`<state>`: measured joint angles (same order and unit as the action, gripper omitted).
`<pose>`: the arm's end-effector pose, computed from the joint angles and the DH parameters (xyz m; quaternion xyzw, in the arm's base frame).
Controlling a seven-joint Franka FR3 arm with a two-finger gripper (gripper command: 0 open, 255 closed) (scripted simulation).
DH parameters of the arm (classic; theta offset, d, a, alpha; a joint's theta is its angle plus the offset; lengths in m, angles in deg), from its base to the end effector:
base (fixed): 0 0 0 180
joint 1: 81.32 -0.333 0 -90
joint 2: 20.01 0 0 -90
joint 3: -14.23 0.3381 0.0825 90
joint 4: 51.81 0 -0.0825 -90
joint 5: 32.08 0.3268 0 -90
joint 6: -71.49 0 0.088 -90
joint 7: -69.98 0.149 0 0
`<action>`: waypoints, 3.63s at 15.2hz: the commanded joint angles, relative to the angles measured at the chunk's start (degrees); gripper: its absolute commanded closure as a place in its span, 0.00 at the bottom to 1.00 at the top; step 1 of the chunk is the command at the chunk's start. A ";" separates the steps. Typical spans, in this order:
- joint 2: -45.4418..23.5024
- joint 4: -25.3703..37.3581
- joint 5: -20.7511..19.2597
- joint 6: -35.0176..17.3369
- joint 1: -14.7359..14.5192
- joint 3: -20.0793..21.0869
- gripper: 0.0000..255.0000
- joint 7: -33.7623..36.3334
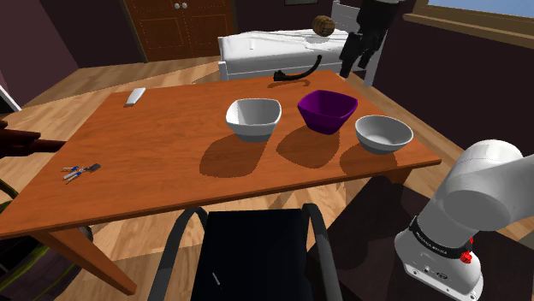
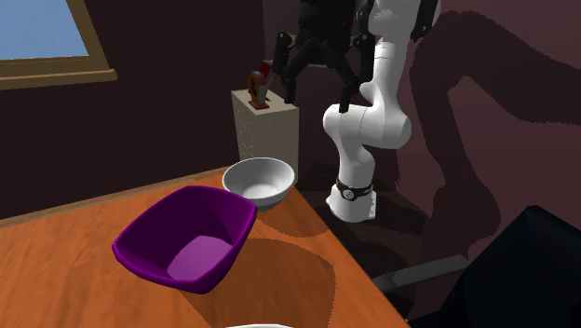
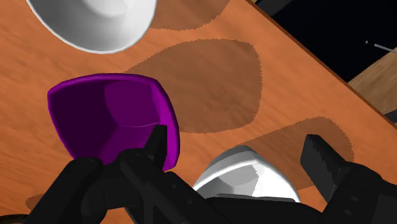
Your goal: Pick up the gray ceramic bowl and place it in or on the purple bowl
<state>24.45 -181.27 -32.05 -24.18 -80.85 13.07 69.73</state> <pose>0.2544 -0.0097 0.6126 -0.9956 0.0098 -0.0930 0.0061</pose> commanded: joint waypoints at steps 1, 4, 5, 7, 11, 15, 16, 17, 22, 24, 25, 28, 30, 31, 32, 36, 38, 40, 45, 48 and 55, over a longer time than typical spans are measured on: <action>0.00 0.00 0.00 0.00 0.00 0.00 0.00 0.00; 1.80 -5.69 -0.85 -2.61 1.29 -1.35 0.00 -0.01; 2.35 -7.53 -1.16 -3.47 1.76 -1.81 0.00 -0.01; 3.37 -11.12 -1.83 -5.20 2.74 -2.76 0.00 -0.03; 5.06 -18.00 -3.40 -8.70 4.95 -4.77 0.00 -0.12; 6.26 -24.47 -5.54 -12.31 7.20 -7.24 0.00 -0.08; 6.48 -26.02 -6.28 -13.24 7.64 -8.05 0.00 0.04; 6.66 -27.54 -7.08 -14.17 8.07 -8.92 0.00 0.18; 5.90 -31.24 -8.49 -18.36 8.06 -10.46 0.00 0.67; 5.30 -32.49 -8.71 -20.20 8.13 -10.70 0.00 0.69; 4.96 -33.09 -8.82 -21.14 8.16 -10.82 0.00 0.70; 4.75 -33.44 -8.89 -21.69 8.18 -10.89 0.00 0.71; 4.75 -33.44 -8.89 -21.69 8.18 -10.89 0.00 0.71; 4.75 -33.44 -8.89 -21.69 8.18 -10.89 0.00 0.71; 4.75 -33.44 -8.89 -21.69 8.18 -10.89 0.00 0.71; 4.76 -33.43 -8.89 -21.68 8.18 -10.89 1.00 0.71; 4.76 -33.43 -8.89 -21.68 8.18 -10.89 1.00 0.71; 4.76 -33.43 -8.89 -21.68 8.18 -10.89 1.00 0.71; 5.29 -32.15 -8.64 -19.88 8.08 -10.63 1.00 0.71; 5.92 -30.15 -8.28 -17.25 7.91 -10.27 1.00 0.72; 6.69 -25.15 -7.51 -11.51 7.55 -9.49 1.00 0.71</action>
<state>30.71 -207.10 -39.58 -36.47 -73.24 3.50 70.56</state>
